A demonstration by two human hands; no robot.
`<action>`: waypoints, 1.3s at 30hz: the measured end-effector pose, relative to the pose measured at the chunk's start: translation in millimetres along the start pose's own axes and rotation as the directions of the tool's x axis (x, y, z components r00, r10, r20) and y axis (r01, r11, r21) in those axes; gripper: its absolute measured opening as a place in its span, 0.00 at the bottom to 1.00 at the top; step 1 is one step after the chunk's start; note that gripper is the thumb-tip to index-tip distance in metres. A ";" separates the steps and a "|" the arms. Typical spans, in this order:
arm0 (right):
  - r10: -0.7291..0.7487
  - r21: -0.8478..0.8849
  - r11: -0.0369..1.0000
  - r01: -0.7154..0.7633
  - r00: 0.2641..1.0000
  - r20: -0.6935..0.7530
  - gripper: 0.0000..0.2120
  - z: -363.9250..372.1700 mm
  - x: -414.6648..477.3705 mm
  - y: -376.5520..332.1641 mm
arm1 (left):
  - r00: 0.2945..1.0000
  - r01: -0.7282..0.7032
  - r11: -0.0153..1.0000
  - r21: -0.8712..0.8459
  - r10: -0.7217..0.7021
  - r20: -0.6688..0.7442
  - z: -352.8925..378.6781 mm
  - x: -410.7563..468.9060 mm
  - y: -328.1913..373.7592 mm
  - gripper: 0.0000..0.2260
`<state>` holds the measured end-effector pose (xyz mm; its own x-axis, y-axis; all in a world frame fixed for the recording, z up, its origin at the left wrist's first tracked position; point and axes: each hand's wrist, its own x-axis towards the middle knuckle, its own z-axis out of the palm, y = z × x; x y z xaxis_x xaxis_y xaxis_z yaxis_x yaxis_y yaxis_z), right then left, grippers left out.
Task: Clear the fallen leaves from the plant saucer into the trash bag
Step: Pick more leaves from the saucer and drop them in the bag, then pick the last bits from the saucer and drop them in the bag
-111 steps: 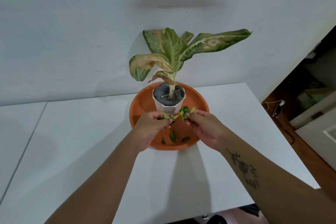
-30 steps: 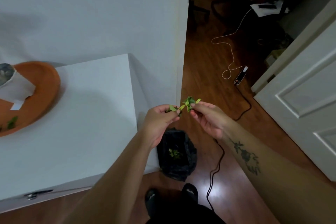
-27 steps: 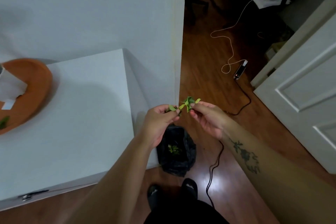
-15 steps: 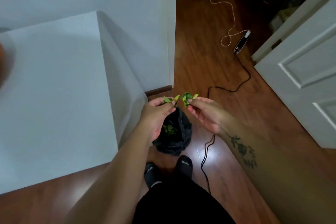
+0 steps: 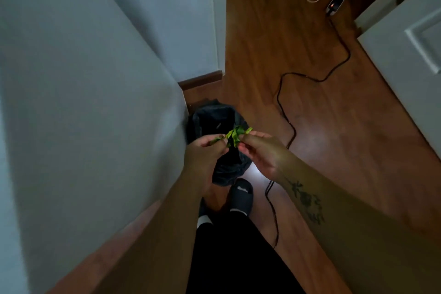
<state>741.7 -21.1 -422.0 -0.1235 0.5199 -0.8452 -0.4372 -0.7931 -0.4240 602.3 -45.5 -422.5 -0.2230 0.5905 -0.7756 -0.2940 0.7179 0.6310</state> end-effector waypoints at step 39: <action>-0.403 -0.011 0.915 0.403 0.915 0.018 0.05 69.0 -127.8 -106.5 | 0.938 -0.287 0.949 -0.133 0.306 0.162 18.3 -104.0 147.5 0.04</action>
<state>742.5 18.8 -246.3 0.0469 0.8008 -0.5970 -0.4398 -0.5201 -0.7322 599.1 5.8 -248.5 -0.1489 0.8334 -0.5323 -0.3388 0.4627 0.8192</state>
